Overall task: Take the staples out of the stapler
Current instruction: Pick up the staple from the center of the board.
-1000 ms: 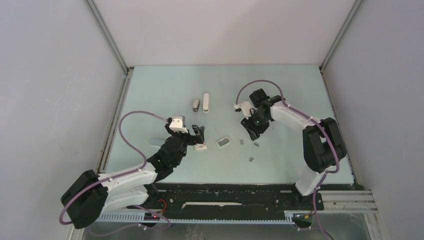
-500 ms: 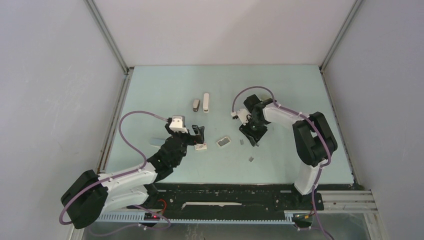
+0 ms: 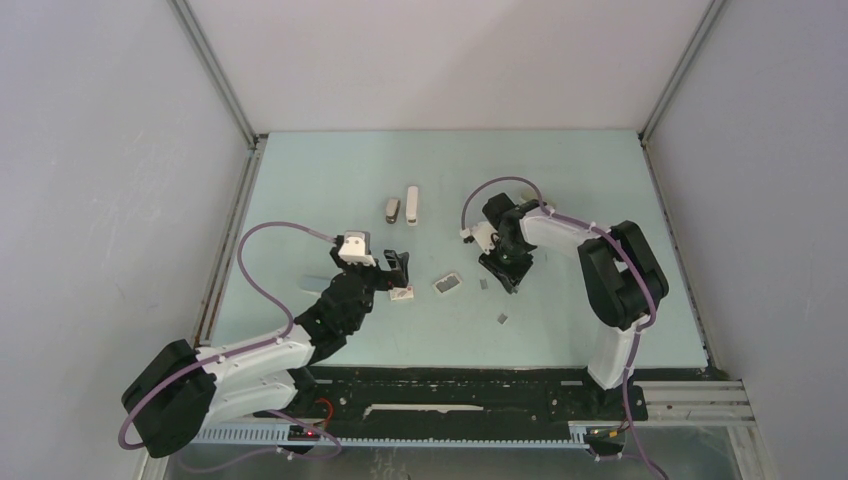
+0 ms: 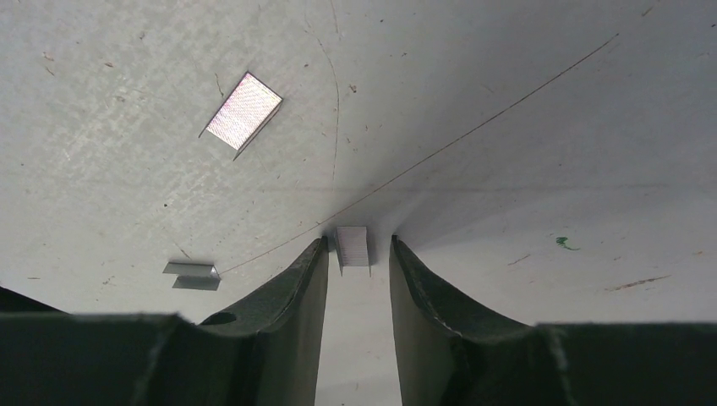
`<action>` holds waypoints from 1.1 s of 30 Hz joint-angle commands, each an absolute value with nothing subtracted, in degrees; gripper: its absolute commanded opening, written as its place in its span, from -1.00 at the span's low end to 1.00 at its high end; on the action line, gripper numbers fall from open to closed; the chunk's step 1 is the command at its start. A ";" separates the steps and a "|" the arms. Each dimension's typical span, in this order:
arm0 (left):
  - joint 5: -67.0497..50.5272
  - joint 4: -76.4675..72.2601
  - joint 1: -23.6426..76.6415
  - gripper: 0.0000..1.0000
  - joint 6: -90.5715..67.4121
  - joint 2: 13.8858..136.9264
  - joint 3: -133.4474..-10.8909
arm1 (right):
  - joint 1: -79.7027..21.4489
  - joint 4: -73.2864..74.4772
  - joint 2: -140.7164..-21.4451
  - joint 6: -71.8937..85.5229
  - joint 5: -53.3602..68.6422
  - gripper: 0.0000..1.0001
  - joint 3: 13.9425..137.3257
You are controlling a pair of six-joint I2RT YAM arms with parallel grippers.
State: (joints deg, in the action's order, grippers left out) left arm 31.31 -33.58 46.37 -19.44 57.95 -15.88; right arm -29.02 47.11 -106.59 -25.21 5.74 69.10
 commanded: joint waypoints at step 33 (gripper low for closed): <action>32.26 -34.89 46.56 0.92 -18.81 57.47 -18.26 | -31.42 44.18 -105.63 -23.48 5.23 -0.21 69.13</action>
State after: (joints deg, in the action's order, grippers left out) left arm 31.31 -33.56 46.37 -19.44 57.95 -15.88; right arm -30.17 46.74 -106.61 -24.16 3.88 69.10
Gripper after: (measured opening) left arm 0.962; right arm 0.393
